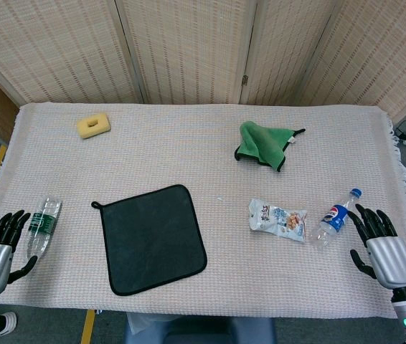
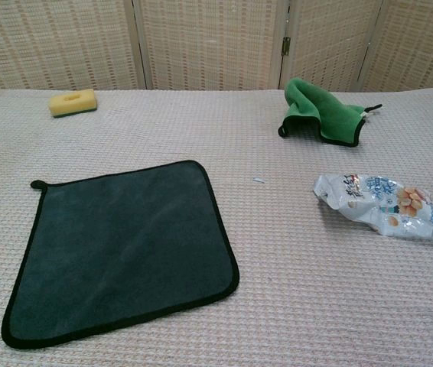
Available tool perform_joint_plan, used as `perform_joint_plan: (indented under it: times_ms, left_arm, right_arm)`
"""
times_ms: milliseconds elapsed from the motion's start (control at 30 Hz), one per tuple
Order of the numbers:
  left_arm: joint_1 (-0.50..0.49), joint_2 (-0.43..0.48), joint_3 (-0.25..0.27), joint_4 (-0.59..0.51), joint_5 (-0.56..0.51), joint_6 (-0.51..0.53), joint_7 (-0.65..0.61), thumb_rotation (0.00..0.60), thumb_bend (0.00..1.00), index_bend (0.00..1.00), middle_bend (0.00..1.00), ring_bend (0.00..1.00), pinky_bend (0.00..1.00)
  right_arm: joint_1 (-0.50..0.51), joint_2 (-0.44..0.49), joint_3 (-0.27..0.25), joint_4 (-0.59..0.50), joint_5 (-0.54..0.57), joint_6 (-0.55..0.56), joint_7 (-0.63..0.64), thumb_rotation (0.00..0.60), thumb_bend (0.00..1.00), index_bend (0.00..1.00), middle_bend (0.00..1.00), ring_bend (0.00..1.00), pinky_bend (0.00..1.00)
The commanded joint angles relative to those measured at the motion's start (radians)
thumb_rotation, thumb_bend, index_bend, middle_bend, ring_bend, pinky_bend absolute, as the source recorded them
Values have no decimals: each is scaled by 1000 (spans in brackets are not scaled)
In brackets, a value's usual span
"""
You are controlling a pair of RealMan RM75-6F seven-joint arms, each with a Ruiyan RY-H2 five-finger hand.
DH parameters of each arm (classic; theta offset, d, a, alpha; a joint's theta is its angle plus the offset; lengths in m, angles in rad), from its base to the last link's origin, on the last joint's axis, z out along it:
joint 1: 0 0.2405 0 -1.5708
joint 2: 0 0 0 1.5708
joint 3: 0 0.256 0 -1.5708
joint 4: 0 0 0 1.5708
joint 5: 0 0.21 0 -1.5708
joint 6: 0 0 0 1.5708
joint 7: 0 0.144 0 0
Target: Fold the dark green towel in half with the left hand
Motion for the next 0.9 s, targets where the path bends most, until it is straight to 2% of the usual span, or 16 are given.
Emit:
perform_joint_plan:
  times_ms: [33,167,233,333,433,500,567,600,667,767,900]
  left_arm:
    - [0,0,-1,-6,-8,-7,7,600,298,65,113,87,15]
    - [-8,2,4,-18,10,-13,-3,600,298,70,113,89,43]
    - [-18,-32,-3,22,89,48,-56,600,299,94,129,105,104]
    - [-38,-84,-16,89,155,105,-127,600,300,159,218,185,248]
    - [-77,-91,-29,70,163,74,-165,600,301,213,370,424,486]
    - [-114,-75,-41,19,143,11,-164,600,303,277,577,694,787]
    - [-149,-60,-56,-37,117,-52,-150,600,305,351,810,923,979]
    - [-172,-65,-77,-58,98,-78,-124,600,305,391,907,980,1000]
    - [-204,-93,-112,-69,62,-107,-90,600,305,451,991,1000,1000]
    - [-249,-139,-159,-89,-25,-170,-71,600,307,494,1000,1000,1000]
    - [-312,-176,-218,-100,-159,-265,7,600,310,493,1000,1000,1000]
  right_arm:
    - [-1,-1,-1,3,-5,3,6,600,461,0,0,0,0]
    - [-4,2,-5,7,-18,13,15,600,461,0,0,0,0]
    - [-16,7,-9,9,-27,34,22,600,462,0,0,0,0]
    - [-25,-1,-5,13,-31,59,17,600,462,0,0,0,0]
    - [-27,-10,-9,17,-42,64,6,600,462,0,0,0,0]
    - [-26,-10,-14,15,-51,61,12,600,462,0,0,0,0]
    - [-26,-13,-11,18,-51,63,1,600,461,0,0,0,0]
    - [-26,-18,-9,19,-49,64,-9,600,461,0,0,0,0]
    - [-24,-24,-5,23,-42,59,-19,600,462,0,0,0,0]
    - [-16,-24,-1,24,-29,40,-16,600,462,0,0,0,0]
    - [-11,-20,6,26,-13,29,-5,600,461,0,0,0,0]
